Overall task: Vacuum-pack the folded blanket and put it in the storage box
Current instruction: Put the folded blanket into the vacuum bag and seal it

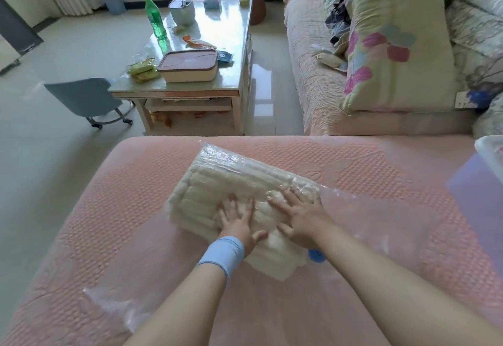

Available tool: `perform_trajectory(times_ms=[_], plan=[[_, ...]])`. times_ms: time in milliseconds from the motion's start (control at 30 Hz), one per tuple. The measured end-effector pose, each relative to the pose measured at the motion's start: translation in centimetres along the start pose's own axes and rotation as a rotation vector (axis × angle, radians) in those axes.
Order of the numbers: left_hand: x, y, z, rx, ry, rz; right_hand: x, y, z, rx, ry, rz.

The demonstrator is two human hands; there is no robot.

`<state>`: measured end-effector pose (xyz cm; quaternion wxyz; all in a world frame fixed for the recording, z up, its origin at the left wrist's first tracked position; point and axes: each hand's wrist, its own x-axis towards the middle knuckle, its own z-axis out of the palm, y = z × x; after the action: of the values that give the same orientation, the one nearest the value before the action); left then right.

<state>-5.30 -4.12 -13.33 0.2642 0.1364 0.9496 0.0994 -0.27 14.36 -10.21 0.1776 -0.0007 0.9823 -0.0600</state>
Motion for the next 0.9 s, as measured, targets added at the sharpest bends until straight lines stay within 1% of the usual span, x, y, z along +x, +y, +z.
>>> perform_trajectory(times_ms=[100,167,233,300,367,433,500,600,700,800,867,900], plan=[[3.0,0.4,-0.5,0.089,0.009,0.095,0.0,0.9,2.0,-0.036,0.13,0.07],[5.1,1.1,-1.9,0.177,0.011,0.189,0.3,1.3,2.5,-0.053,0.281,0.129],[6.7,2.4,-3.2,0.254,0.018,0.233,0.9,1.9,2.2,-0.067,0.43,0.169],[7.9,4.1,-4.0,0.288,0.112,0.232,1.7,2.9,2.1,-0.096,0.562,0.17],[8.5,5.6,-3.8,0.257,0.243,0.233,2.5,4.0,2.9,-0.072,0.654,0.149],[8.9,6.1,-2.3,0.234,0.332,0.264,3.0,4.7,4.6,0.048,0.659,0.161],[9.1,5.5,-0.5,0.2,0.38,0.278,3.4,4.8,6.3,0.173,0.651,0.168],[8.9,4.2,0.8,0.137,0.412,0.256,3.2,4.3,7.2,0.198,0.664,0.153],[7.1,3.0,1.1,0.161,0.397,0.205,1.8,3.1,7.4,0.187,0.587,0.148],[4.2,1.8,1.0,0.162,0.34,0.154,-1.1,1.8,8.1,0.163,0.481,0.191],[0.5,1.1,1.1,0.275,0.292,0.172,-4.3,0.7,8.7,0.19,0.428,0.246],[-1.2,0.7,1.4,0.307,0.272,0.19,-5.8,0.3,9.2,0.186,0.375,0.263]])
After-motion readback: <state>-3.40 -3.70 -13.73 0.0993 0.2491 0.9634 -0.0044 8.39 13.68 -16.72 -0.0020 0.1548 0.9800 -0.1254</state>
